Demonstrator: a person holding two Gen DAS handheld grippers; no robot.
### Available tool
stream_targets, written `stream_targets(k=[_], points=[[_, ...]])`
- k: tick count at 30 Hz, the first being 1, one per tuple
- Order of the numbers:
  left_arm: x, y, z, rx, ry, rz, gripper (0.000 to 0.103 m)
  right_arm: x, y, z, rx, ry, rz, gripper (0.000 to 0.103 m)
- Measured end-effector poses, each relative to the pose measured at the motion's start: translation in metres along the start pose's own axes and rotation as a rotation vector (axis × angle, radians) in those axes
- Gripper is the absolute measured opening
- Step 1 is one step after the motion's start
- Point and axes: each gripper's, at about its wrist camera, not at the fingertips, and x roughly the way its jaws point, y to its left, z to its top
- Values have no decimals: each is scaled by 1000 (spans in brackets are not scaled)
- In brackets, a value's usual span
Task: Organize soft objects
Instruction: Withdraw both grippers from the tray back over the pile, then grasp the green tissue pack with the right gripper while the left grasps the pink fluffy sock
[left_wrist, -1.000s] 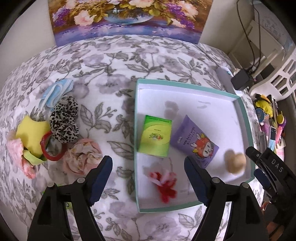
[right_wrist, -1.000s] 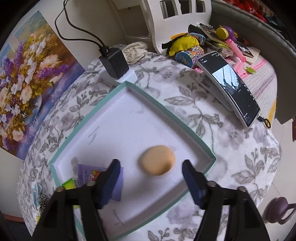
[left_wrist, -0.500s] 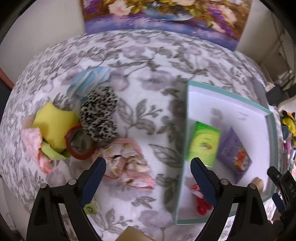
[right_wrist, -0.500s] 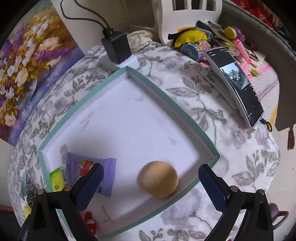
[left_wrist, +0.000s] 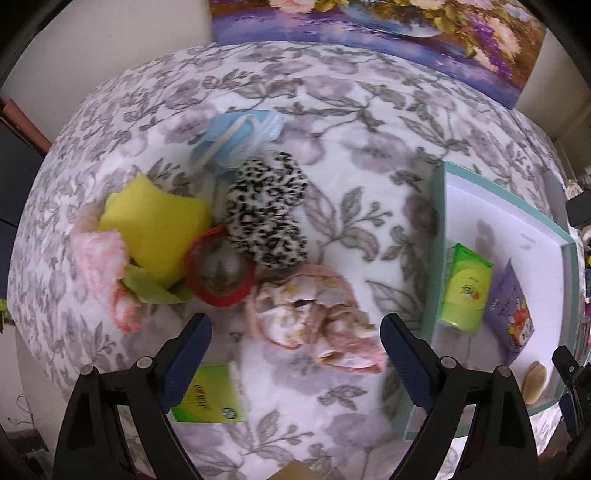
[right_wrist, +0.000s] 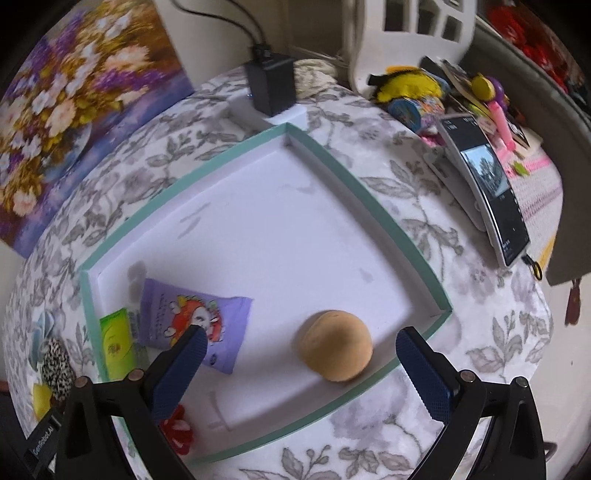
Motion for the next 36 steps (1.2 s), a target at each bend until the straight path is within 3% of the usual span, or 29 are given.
stream_targets(k=[7, 13, 27, 36], points=[[-8, 20, 0, -29, -3, 28, 93, -15, 24, -11, -72, -22, -6, 103], [-13, 46, 2, -92, 5, 31, 93, -13, 63, -33, -165, 11, 72, 103], [-20, 130, 8, -219, -15, 133, 93, -20, 131, -67, -313, 34, 66, 103], [-22, 184, 10, -298, -16, 114, 93, -32, 189, -95, -392, 53, 113, 103]])
